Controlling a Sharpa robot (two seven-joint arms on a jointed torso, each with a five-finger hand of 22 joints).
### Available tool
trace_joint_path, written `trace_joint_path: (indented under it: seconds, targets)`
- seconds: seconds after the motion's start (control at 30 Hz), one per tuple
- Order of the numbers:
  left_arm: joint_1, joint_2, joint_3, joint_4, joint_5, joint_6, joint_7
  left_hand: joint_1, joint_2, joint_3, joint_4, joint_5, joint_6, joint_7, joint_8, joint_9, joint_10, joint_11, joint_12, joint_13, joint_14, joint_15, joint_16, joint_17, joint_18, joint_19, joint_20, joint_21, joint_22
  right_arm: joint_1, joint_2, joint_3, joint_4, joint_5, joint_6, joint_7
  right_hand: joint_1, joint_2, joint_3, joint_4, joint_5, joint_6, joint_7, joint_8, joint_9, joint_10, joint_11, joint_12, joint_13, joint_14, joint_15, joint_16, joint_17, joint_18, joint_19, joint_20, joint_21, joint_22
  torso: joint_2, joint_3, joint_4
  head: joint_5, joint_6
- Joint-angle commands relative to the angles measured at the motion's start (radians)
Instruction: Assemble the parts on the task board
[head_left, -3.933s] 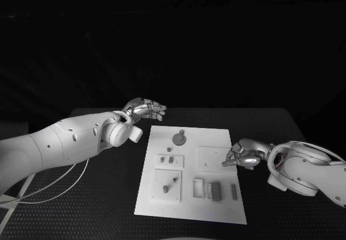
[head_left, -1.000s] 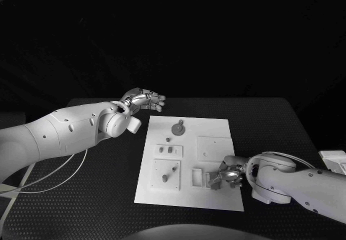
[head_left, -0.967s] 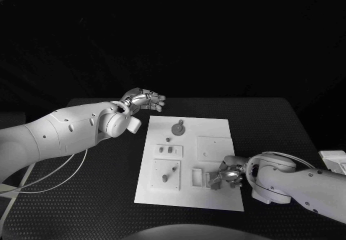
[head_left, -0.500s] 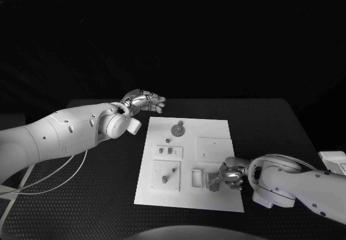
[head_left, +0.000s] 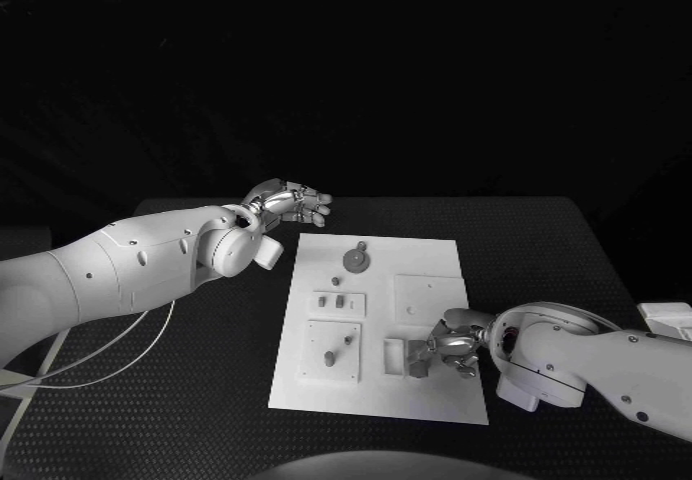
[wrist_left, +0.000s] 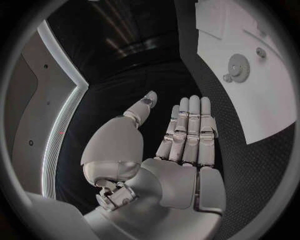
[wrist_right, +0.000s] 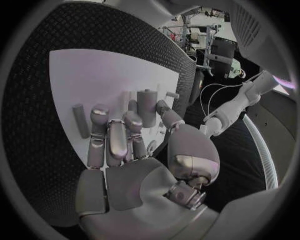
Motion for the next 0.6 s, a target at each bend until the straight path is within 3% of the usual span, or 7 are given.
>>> trace_joint_path:
  seconds: [0.03, 0.3, 0.6]
  targets:
    - [0.001, 0.001, 0.001, 0.003, 0.005, 0.015, 0.006, -0.010, 0.003, -0.001, 0.005, -0.002, -0.008, -0.001, 0.003, -0.002, 0.000, -0.004, -0.001, -0.001, -0.001, 0.007, -0.004, 0.001, -0.002, -0.004, 0.000, 0.000, -0.001, 0.000, 0.019, 0.000, -0.016, 0.020, 0.004, -0.001, 0.006, 0.013, 0.006, 0.003, 0.004, 0.008, 0.002, 0.002, 0.000, 0.005, -0.002, 0.003, 0.000, 0.011, -0.007, 0.005, 0.001, 0.048, 0.005, 0.001, 0.003, 0.016, 0.000, -0.0008, -0.0004, 0.002, -0.002]
    - [0.001, 0.003, 0.001, 0.003, 0.005, 0.016, 0.005, -0.011, 0.003, -0.001, 0.005, -0.002, -0.008, -0.001, 0.003, -0.002, 0.000, -0.004, -0.001, -0.001, -0.001, 0.007, -0.005, 0.002, -0.002, -0.004, 0.000, 0.000, -0.001, 0.000, 0.059, 0.000, -0.063, 0.023, 0.010, 0.006, -0.001, 0.011, 0.006, 0.005, 0.004, 0.008, 0.002, 0.000, 0.000, 0.006, -0.002, 0.003, 0.000, 0.010, -0.007, 0.005, -0.001, 0.048, 0.004, 0.001, 0.003, 0.016, 0.001, 0.0007, 0.0019, 0.003, -0.004]
    - [0.001, 0.004, 0.001, 0.003, 0.005, 0.017, 0.005, -0.011, 0.003, -0.001, 0.006, -0.002, -0.008, -0.001, 0.004, -0.002, 0.000, -0.004, -0.001, -0.001, -0.001, 0.007, -0.005, 0.003, -0.001, -0.005, 0.000, 0.000, -0.001, 0.000, 0.085, 0.000, -0.078, 0.023, 0.017, 0.010, -0.003, 0.011, 0.007, 0.006, 0.004, 0.009, 0.002, -0.001, -0.001, 0.008, -0.002, 0.006, 0.002, 0.010, -0.007, 0.005, 0.001, 0.048, 0.004, 0.001, 0.002, 0.016, 0.001, 0.0005, 0.0017, 0.008, -0.007]
